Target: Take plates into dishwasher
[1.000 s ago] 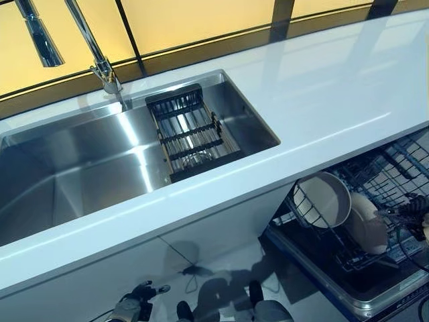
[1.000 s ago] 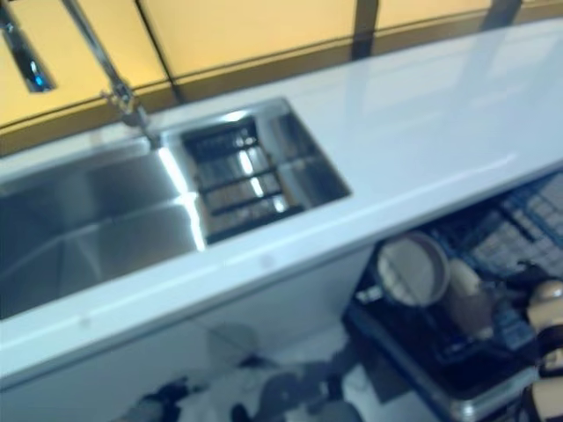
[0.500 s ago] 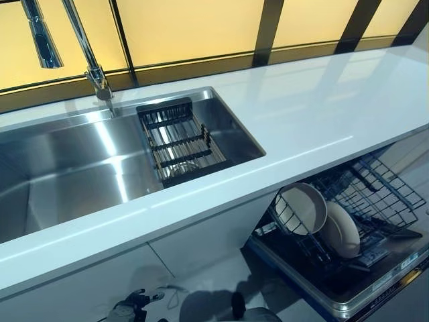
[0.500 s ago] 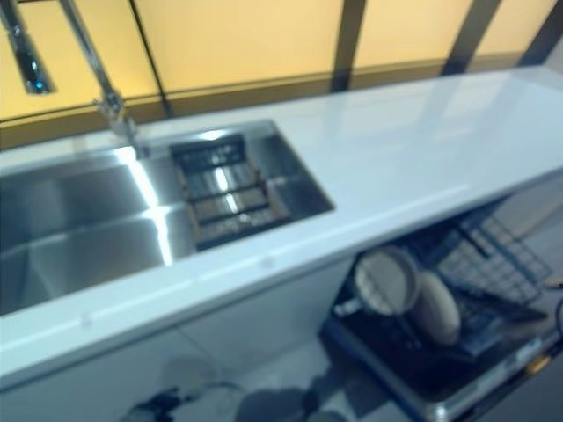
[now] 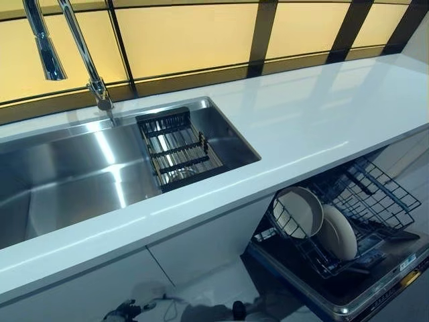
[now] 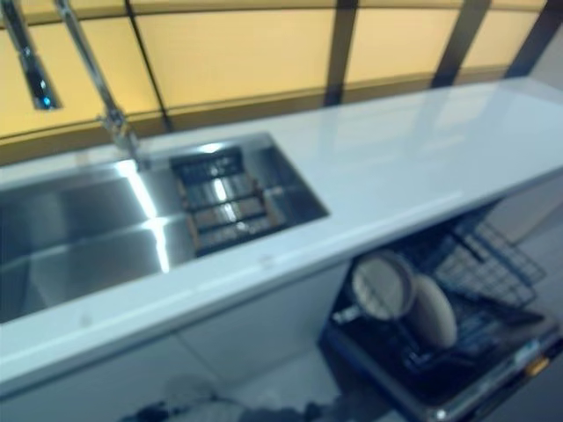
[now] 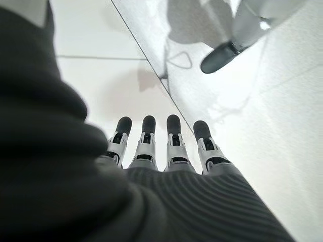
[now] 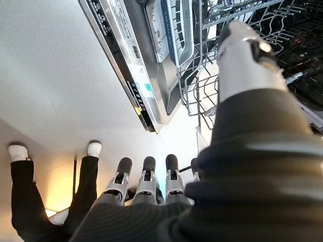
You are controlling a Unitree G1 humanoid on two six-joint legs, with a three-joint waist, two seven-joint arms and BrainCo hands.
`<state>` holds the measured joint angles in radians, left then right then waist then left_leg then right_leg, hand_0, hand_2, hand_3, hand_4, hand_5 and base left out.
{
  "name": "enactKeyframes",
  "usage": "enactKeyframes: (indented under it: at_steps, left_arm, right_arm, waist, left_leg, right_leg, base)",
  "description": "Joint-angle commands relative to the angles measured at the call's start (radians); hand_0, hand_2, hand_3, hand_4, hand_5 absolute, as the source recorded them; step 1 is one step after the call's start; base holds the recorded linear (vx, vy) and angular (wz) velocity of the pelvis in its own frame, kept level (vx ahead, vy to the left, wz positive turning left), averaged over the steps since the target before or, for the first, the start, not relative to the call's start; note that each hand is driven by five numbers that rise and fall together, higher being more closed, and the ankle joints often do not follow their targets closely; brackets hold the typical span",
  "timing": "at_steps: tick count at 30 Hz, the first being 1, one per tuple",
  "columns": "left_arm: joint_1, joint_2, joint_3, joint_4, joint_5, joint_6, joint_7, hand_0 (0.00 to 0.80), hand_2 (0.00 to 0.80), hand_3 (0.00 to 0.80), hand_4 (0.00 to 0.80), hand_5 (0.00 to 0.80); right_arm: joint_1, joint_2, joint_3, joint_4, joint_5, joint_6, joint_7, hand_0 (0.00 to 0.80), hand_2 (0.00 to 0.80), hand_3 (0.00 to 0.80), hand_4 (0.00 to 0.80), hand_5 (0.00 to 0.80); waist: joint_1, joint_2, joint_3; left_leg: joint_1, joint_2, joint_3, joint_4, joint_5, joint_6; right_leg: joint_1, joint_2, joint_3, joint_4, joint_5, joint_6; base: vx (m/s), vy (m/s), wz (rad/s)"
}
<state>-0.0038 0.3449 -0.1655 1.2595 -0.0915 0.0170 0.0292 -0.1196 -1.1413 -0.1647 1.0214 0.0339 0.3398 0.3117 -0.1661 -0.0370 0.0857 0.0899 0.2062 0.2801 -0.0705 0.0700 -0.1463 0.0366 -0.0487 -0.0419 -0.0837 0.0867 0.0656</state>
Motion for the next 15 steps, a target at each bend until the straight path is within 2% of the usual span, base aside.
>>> enactKeyframes:
  at_steps: [1,4,6,7,8,9,10,11,12,13,14,15]
  left_arm:
    - [-0.097,0.079,0.024,0.001,-0.001,-0.028,0.031,0.000,0.000,0.000,0.000,0.000]
    - [-0.135,0.064,0.008,-0.019,-0.037,-0.049,0.023,0.000,0.000,0.000,0.000,0.000]
    - [-0.160,0.048,0.002,-0.026,-0.058,-0.055,0.013,0.000,0.000,0.000,0.000,0.000]
    - [-0.185,0.028,-0.008,-0.020,-0.082,-0.051,0.014,0.000,0.000,0.000,0.000,0.000]
    - [-0.202,0.006,-0.017,-0.016,-0.104,-0.049,0.019,0.000,0.000,0.000,0.000,0.000]
    - [-0.205,-0.003,-0.020,-0.020,-0.109,-0.043,0.017,0.000,0.000,0.000,0.000,0.000]
    - [-0.205,-0.012,-0.029,-0.027,-0.116,-0.039,0.022,0.000,0.000,0.000,0.000,0.000]
    - [-0.202,-0.015,-0.035,-0.033,-0.111,-0.032,0.028,0.000,0.000,0.000,0.000,0.000]
    - [-0.208,-0.009,-0.036,-0.034,-0.099,-0.022,0.030,0.000,0.000,0.000,0.000,0.000]
    - [-0.227,0.000,-0.038,-0.036,-0.077,0.001,0.036,0.000,0.000,0.000,0.000,0.000]
    - [-0.254,0.017,-0.040,-0.028,-0.063,0.023,0.045,0.000,0.000,0.000,0.000,0.000]
    - [-0.262,0.033,-0.043,-0.015,-0.070,0.024,0.049,0.000,0.000,0.000,0.000,0.000]
  right_arm:
    - [-0.056,0.009,-0.026,0.062,0.043,-0.015,-0.056,0.000,0.000,0.000,0.000,0.000]
    - [-0.094,-0.002,-0.019,0.104,0.038,-0.030,-0.065,0.000,0.000,0.000,0.000,0.000]
    - [-0.111,-0.013,-0.020,0.132,0.028,-0.043,-0.062,0.000,0.000,0.000,0.000,0.000]
    - [-0.112,-0.015,-0.019,0.135,0.031,-0.048,-0.057,0.000,0.000,0.000,0.000,0.000]
    - [-0.098,-0.012,-0.028,0.130,0.019,-0.052,-0.049,0.000,0.000,0.000,0.000,0.000]
    - [-0.088,-0.010,-0.033,0.130,0.011,-0.056,-0.045,0.000,0.000,0.000,0.000,0.000]
    - [-0.078,0.002,-0.031,0.125,0.003,-0.056,-0.046,0.000,0.000,0.000,0.000,0.000]
    - [-0.072,0.014,-0.023,0.123,0.017,-0.054,-0.060,0.000,0.000,0.000,0.000,0.000]
    - [-0.061,0.017,-0.028,0.122,0.035,-0.049,-0.069,0.000,0.000,0.000,0.000,0.000]
    - [-0.053,0.028,-0.041,0.126,0.060,-0.037,-0.084,0.000,0.000,0.000,0.000,0.000]
    - [-0.059,0.054,-0.044,0.146,0.075,-0.040,-0.100,0.000,0.000,0.000,0.000,0.000]
    - [-0.062,0.063,-0.043,0.155,0.076,-0.045,-0.103,0.000,0.000,0.000,0.000,0.000]
  waist:
    - [0.072,-0.066,0.090]
    - [0.061,-0.070,0.106]
    - [0.039,-0.075,0.096]
    - [0.014,-0.081,0.086]
    - [-0.018,-0.088,0.067]
    - [-0.036,-0.080,0.059]
    - [-0.048,-0.069,0.057]
    - [-0.055,-0.050,0.063]
    - [-0.067,-0.052,0.069]
    - [-0.077,-0.055,0.082]
    - [-0.076,-0.063,0.107]
    - [-0.075,-0.065,0.116]
  left_leg:
    - [-0.025,0.090,-0.066,-0.005,0.091,-0.028]
    - [-0.055,0.067,-0.071,0.078,0.051,-0.021]
    - [-0.026,0.051,-0.051,0.162,0.021,-0.017]
    - [0.001,0.038,-0.051,0.274,0.004,-0.013]
    - [0.026,0.005,-0.076,0.361,-0.022,0.003]
    - [0.062,-0.013,-0.094,0.368,-0.047,0.011]
    - [0.089,-0.045,-0.135,0.341,-0.079,0.028]
    - [0.129,-0.075,-0.159,0.260,-0.134,0.045]
    - [0.152,-0.074,-0.128,0.214,-0.190,0.059]
    - [0.176,-0.067,-0.078,0.173,-0.232,0.071]
    - [0.187,-0.074,-0.066,0.138,-0.263,0.083]
    - [0.194,-0.088,-0.074,0.114,-0.266,0.082]
  right_leg:
    - [-0.028,-0.015,-0.037,0.093,-0.032,0.023]
    - [-0.055,-0.027,-0.039,0.084,-0.014,0.018]
    - [-0.079,-0.033,-0.045,0.069,0.004,0.001]
    - [-0.096,-0.032,-0.043,0.060,0.019,-0.019]
    - [-0.133,-0.029,-0.031,0.058,0.040,-0.034]
    - [-0.164,-0.020,-0.023,0.066,0.047,-0.037]
    - [-0.204,-0.004,-0.004,0.091,0.051,-0.034]
    - [-0.253,0.013,0.003,0.136,0.052,-0.020]
    - [-0.290,0.005,-0.008,0.156,0.068,-0.006]
    - [-0.322,-0.008,-0.034,0.171,0.087,0.011]
    - [-0.352,-0.030,-0.057,0.174,0.123,0.036]
    - [-0.367,-0.047,-0.068,0.152,0.164,0.058]
  base:
    - [-0.389,-0.145,0.36]
    - [-0.327,-0.024,0.36]
    - [-0.281,0.031,0.18]
    - [-0.373,0.039,0.01]
    - [-0.374,0.071,0.03]
    - [-0.362,0.100,0.13]
    - [-0.316,0.122,0.35]
    - [-0.319,0.084,0.39]
    - [-0.341,0.021,0.32]
    - [-0.447,-0.040,0.44]
    - [-0.529,-0.029,0.61]
    - [-0.525,0.023,0.74]
